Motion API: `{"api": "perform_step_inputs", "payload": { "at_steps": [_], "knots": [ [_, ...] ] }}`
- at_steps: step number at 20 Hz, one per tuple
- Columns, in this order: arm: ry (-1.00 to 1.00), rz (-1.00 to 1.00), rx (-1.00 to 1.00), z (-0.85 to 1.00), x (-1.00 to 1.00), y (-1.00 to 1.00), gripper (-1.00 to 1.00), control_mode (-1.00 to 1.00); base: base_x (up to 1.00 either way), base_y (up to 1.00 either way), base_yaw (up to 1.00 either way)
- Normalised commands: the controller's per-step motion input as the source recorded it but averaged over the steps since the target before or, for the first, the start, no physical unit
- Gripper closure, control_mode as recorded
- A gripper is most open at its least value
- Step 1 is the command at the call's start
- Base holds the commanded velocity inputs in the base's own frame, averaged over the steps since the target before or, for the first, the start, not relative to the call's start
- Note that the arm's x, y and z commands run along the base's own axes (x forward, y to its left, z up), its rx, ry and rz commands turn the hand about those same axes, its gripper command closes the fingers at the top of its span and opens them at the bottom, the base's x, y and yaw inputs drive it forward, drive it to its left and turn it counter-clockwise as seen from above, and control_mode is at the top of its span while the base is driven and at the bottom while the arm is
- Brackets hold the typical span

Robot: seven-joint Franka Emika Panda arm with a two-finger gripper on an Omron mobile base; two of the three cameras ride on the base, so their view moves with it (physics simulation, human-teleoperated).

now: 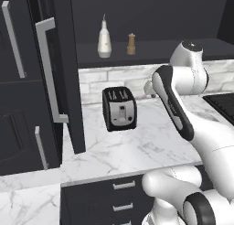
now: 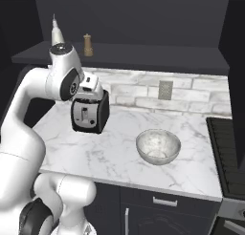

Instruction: Retrieve the bottle and the shaker from the cabinet and place them next to the mixing bowl on the counter. Then add garlic from the fridge to the mixing bowl.

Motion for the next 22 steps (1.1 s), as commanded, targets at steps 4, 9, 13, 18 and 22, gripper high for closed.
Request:
{"api": "perform_step_inputs", "payload": {
  "at_steps": [4, 9, 13, 18, 22],
  "knots": [
    [-0.20, 0.00, 0.00, 0.31, -0.13, 0.00, -1.00, -1.00, 0.00, 0.00, 0.00],
    [-0.16, 0.00, 0.00, 0.40, -0.10, 0.00, -1.00, -1.00, 0.00, 0.00, 0.00],
    [-0.12, 0.00, 0.00, 0.46, -0.04, 0.00, -1.00, -1.00, 0.00, 0.00, 0.00],
    [-0.12, 0.00, 0.00, 0.43, 0.00, 0.00, -1.00, -1.00, 0.00, 0.00, 0.00],
    [-0.12, 0.00, 0.00, 0.44, 0.00, 0.04, -1.00, -1.00, 0.00, 0.00, 0.00]
  ]
}}
